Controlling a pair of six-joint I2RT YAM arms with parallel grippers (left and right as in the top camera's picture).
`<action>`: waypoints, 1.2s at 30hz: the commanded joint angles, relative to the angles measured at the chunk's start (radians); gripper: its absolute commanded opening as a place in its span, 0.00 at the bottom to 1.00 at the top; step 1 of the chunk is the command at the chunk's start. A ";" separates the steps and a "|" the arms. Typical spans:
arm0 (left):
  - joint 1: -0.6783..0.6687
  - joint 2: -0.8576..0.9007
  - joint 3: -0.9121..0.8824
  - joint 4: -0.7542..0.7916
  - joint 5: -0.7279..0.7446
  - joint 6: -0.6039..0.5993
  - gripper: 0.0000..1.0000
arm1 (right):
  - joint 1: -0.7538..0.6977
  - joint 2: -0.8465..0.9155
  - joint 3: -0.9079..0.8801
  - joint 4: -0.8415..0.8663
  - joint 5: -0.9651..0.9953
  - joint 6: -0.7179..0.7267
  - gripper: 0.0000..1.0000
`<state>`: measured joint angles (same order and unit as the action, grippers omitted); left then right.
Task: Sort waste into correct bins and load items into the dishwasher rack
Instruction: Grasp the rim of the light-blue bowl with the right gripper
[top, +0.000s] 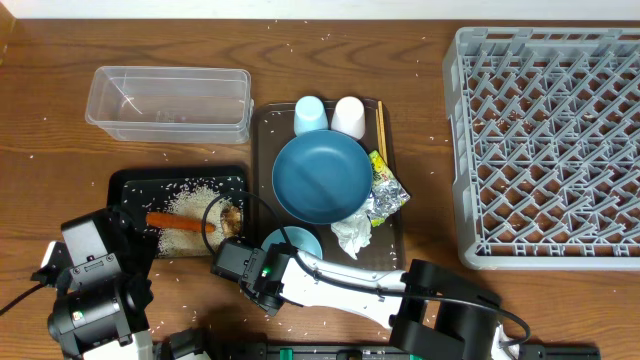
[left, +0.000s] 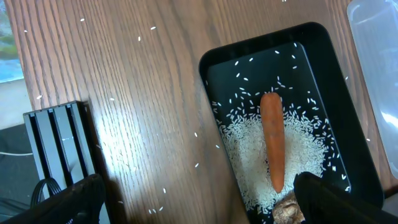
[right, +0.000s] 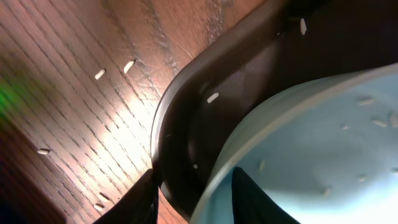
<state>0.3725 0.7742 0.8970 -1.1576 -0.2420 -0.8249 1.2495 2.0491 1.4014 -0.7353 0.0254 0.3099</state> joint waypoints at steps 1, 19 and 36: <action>0.005 0.001 0.016 -0.005 -0.008 0.013 0.98 | 0.000 0.005 0.041 -0.025 0.011 0.011 0.30; 0.005 0.001 0.016 -0.005 -0.009 0.013 0.98 | -0.001 0.008 0.087 -0.084 0.013 0.012 0.31; 0.005 0.001 0.016 -0.005 -0.009 0.013 0.98 | -0.014 0.013 0.068 -0.061 0.039 0.019 0.22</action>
<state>0.3725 0.7742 0.8970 -1.1576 -0.2420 -0.8246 1.2442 2.0544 1.4807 -0.7959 0.0463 0.3187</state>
